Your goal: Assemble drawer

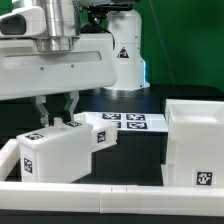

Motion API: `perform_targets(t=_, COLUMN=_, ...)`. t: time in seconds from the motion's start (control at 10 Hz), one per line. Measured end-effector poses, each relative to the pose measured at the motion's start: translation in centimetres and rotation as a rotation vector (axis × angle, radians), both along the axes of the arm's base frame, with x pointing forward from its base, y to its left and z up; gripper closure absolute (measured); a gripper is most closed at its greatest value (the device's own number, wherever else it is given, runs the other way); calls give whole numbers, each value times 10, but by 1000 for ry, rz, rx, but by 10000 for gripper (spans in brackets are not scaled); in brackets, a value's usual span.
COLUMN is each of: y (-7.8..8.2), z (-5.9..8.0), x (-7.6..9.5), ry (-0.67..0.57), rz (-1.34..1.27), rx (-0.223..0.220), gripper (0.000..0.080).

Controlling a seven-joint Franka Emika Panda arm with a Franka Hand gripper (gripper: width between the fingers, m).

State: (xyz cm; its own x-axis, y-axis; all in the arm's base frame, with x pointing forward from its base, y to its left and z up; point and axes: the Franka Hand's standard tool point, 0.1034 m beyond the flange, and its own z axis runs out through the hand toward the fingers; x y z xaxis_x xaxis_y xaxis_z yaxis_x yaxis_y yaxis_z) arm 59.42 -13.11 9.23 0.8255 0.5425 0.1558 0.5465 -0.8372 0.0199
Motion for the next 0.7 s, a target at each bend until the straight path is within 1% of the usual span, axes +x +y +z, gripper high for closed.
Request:
perform_targets(t=0.2, y=0, z=0, x=0, ry=0, rz=0, rx=0, gripper=639)
perform_targets(t=0.3, y=-1, z=1, x=0, ry=2, rz=-44, rx=6, gripper=639)
perform_targets(t=0.4, y=-4, z=4, x=-2, ry=5, rz=-127, rx=14, gripper=639)
perform_targets(t=0.5, y=-3, z=12, x=-4, ry=21, rz=-227, rx=26, gripper=639)
perform_targets(t=0.6, y=0, z=19, x=-8, ry=56, rz=-291, rx=36, gripper=639)
perform_targets(t=0.7, y=0, z=21, x=-11, ry=75, rz=-311, rx=42, gripper=639)
